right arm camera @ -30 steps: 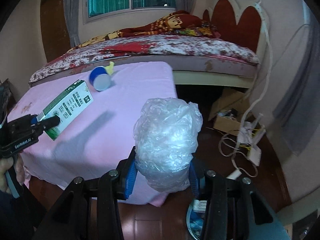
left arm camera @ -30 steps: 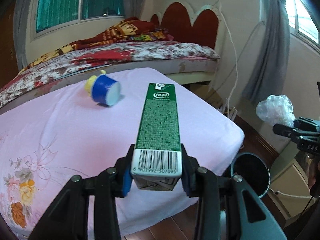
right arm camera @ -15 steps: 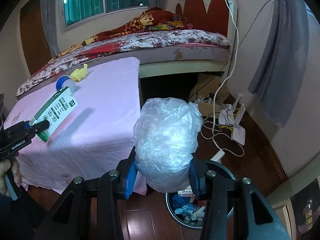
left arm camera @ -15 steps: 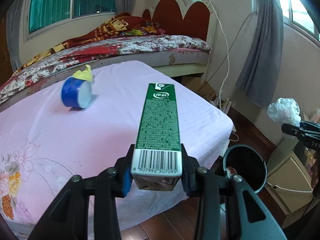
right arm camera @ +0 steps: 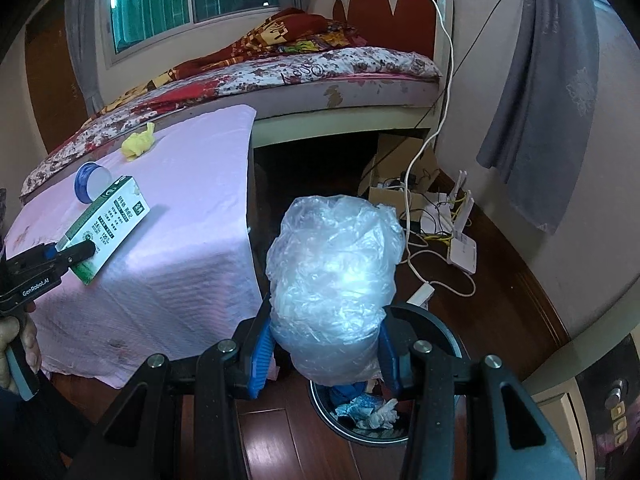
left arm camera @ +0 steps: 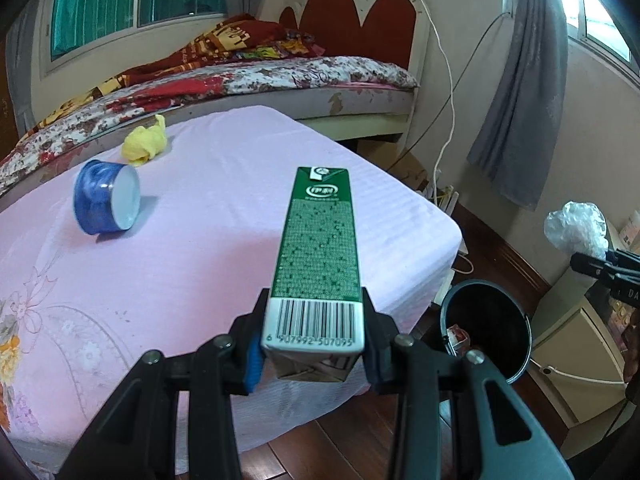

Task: Collect trash
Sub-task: 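Carry the carton and bottle over the black bucket and open both tools to drop them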

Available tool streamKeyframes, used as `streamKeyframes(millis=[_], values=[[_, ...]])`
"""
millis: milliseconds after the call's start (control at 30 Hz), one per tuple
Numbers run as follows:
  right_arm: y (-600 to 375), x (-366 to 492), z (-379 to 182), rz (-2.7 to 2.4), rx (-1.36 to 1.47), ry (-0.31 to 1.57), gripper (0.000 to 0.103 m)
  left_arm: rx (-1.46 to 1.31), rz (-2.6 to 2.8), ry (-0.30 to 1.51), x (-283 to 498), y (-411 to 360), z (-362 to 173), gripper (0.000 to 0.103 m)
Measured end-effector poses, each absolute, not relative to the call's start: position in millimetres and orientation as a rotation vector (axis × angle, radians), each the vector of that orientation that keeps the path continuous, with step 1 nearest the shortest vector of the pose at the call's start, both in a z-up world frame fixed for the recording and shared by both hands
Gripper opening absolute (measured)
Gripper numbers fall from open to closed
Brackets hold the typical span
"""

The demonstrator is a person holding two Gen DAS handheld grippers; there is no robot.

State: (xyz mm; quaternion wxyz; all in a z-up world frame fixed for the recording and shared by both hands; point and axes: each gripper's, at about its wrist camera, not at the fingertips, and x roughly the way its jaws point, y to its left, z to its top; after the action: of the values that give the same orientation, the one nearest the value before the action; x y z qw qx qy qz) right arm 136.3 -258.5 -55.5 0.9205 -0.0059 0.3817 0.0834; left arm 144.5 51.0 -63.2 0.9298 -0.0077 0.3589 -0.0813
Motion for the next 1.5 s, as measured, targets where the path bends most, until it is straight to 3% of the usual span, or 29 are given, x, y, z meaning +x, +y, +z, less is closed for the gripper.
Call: streamKeyframes(millis=[867,1500], values=[[-314,125,-104,0.087,0.0,0.88,0.047,0.084,-0.42,0.729,126,-69,-64,0.04],[-354,156,-210,0.101,0.024,1.068,0.047,0.174,-0.634,0.994,161,-172,-145,0.04]])
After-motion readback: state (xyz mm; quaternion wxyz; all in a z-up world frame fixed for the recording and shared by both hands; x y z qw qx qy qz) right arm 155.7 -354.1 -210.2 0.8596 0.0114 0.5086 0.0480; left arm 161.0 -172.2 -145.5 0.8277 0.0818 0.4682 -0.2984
